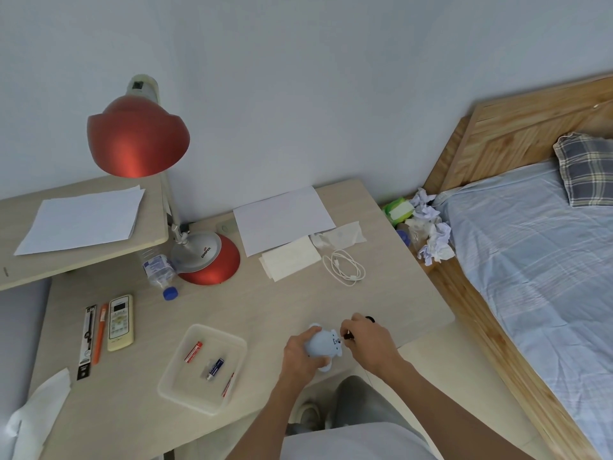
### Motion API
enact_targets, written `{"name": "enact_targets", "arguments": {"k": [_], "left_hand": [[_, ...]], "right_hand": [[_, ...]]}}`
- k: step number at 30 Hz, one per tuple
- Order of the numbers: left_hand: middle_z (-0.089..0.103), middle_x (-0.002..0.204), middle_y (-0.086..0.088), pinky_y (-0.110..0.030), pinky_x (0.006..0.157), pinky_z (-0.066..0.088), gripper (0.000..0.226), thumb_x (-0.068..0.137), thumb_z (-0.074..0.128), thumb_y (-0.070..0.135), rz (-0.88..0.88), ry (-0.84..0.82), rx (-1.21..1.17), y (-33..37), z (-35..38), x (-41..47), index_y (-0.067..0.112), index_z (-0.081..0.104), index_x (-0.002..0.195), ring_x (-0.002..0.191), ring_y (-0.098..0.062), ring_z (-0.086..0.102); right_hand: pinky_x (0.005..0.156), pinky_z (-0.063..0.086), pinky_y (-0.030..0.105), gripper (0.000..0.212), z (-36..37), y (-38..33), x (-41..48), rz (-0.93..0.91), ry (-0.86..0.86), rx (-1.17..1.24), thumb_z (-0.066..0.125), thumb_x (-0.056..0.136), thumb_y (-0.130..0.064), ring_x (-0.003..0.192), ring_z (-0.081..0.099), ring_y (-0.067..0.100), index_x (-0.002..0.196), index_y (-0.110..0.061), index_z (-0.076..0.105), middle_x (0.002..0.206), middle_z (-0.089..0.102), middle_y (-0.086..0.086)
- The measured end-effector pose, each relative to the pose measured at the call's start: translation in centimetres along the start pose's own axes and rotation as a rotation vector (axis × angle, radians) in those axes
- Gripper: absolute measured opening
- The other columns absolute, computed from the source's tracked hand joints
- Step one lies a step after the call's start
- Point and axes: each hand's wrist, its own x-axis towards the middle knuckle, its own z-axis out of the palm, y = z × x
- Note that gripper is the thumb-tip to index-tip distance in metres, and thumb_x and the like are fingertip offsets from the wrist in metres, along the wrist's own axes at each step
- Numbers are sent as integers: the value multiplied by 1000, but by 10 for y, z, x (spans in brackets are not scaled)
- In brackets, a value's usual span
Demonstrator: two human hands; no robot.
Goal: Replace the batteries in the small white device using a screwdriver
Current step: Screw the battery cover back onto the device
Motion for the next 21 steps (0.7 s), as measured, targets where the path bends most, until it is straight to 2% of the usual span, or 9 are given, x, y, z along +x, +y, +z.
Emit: {"name": "enact_targets", "arguments": {"k": [4,7,9,11,14,18,21], "left_hand": [[60,135,-5,-22,92,55,80,66,96,25,3,9,10,0,1,1,22,64,140,119,-26,58],[61,135,-3,-30,96,59,90,53,91,46,16,31,2,0,1,1,26,65,137,119,-26,60],[62,135,-1,-23,92,58,88,55,93,43,15,36,-3,-4,-1,2,25,66,136,121,-24,60],[61,135,0,-13,87,56,79,65,98,27,4,27,-8,-8,-2,3,23,66,137,121,-23,60],[62,134,1,-7,82,53,73,68,98,18,-2,50,-17,-7,-9,6,26,67,134,119,-22,61],[67,130,4,-9,85,51,72,66,98,24,22,130,9,0,-30,16,29,69,132,117,-18,63],[69,130,7,-20,93,52,72,65,96,26,30,170,22,0,-47,24,29,70,133,118,-15,65]], "right_hand": [[82,56,38,12,-1,5,-2,-21,0,10,59,103,-26,93,62,22,114,-27,64,109,60,-5],[82,56,37,11,-5,12,-4,-26,21,7,56,104,-29,91,61,18,111,-25,64,104,64,-5],[82,58,37,10,-9,19,-5,-6,64,26,56,103,-31,88,63,15,108,-26,63,99,67,-7],[82,60,37,9,-14,24,-3,26,107,46,58,102,-32,85,64,13,106,-27,64,97,69,-9],[80,62,34,9,-25,27,4,92,175,66,62,100,-34,81,67,12,106,-29,66,94,71,-11],[74,59,28,8,-35,25,20,161,223,72,64,99,-35,76,67,13,105,-30,65,89,72,-9],[64,54,27,5,-32,20,36,191,220,68,62,98,-33,69,63,11,100,-30,65,80,69,-9]]}}
